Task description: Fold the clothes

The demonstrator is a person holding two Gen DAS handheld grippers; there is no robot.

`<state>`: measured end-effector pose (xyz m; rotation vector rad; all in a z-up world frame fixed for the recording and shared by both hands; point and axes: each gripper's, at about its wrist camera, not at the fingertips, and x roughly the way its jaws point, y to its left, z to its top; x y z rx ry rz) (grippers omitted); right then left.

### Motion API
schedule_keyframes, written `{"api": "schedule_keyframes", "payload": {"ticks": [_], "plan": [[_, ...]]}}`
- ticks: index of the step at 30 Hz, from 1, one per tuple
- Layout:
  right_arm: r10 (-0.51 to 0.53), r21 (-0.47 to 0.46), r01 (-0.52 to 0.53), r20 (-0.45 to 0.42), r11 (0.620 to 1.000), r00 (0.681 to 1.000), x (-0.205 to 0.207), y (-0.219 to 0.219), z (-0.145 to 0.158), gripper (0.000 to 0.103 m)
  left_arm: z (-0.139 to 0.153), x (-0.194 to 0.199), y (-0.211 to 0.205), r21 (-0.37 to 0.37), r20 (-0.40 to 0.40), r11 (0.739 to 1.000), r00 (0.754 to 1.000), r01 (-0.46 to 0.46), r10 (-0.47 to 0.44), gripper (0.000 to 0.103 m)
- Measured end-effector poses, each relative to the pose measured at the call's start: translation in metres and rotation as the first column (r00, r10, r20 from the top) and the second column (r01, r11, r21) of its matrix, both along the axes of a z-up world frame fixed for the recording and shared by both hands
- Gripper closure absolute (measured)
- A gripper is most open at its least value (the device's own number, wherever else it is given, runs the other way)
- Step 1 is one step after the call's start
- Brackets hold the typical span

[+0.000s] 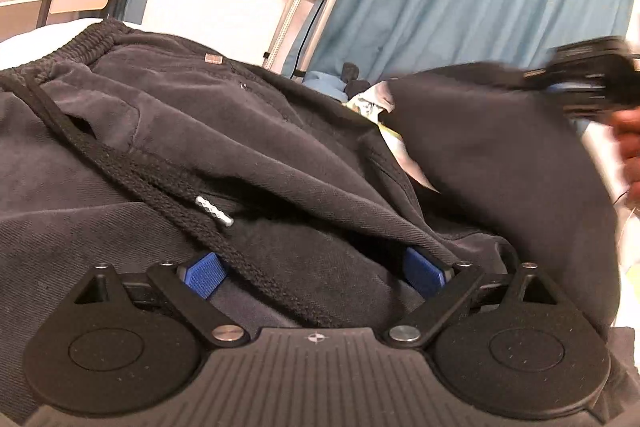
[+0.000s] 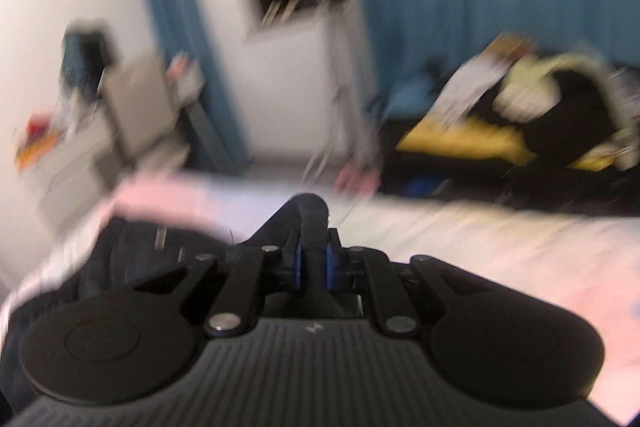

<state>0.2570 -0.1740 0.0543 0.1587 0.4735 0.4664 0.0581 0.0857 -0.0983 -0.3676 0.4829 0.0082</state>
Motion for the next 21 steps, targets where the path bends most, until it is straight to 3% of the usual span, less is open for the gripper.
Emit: {"api": "schedule_keyframes", "payload": {"ticks": [2, 3, 6, 8, 10, 13, 14, 17, 21], "plan": [[-0.12, 0.066, 0.114, 0.098, 0.991, 0.988, -0.026, -0.037, 0.03, 0.092, 0.006, -0.005, 0.001, 0.002, 0.021, 1.0, 1.0, -0.008, 0.008, 0.008], [-0.212, 0.09, 0.2, 0.16, 0.976, 0.964, -0.044, -0.056, 0.045, 0.092, 0.01, -0.008, 0.002, 0.002, 0.036, 1.0, 0.999, -0.01, 0.01, 0.008], [-0.442, 0.154, 0.414, 0.303, 0.897, 0.844, -0.095, -0.103, 0.083, 0.092, 0.023, -0.021, 0.001, 0.009, 0.09, 1.0, 0.996, -0.012, 0.011, 0.008], [-0.564, 0.201, 0.529, 0.376, 0.824, 0.735, -0.127, -0.131, 0.105, 0.092, 0.028, -0.028, -0.002, 0.018, 0.111, 1.0, 0.994, -0.008, 0.006, 0.008], [-0.65, 0.224, 0.618, 0.393, 0.753, 0.65, -0.148, -0.155, 0.12, 0.092, 0.033, -0.034, -0.005, 0.029, 0.13, 1.0, 0.991, -0.004, 0.001, 0.008], [-0.729, 0.203, 0.72, 0.395, 0.663, 0.56, -0.165, -0.178, 0.127, 0.092, 0.037, -0.036, -0.01, 0.062, 0.147, 0.998, 0.989, -0.007, -0.002, 0.008], [-0.745, 0.189, 0.742, 0.378, 0.644, 0.55, -0.165, -0.185, 0.125, 0.092, 0.037, -0.036, -0.011, 0.067, 0.144, 0.998, 0.99, -0.007, -0.002, 0.008], [-0.773, 0.152, 0.765, 0.25, 0.626, 0.583, -0.157, -0.21, 0.11, 0.091, 0.035, -0.034, -0.013, 0.08, 0.133, 0.997, 0.991, -0.005, -0.006, 0.008], [-0.782, 0.102, 0.778, 0.164, 0.62, 0.602, -0.15, -0.229, 0.082, 0.091, 0.033, -0.034, -0.016, 0.112, 0.129, 0.994, 0.991, 0.003, -0.018, 0.008]]}}
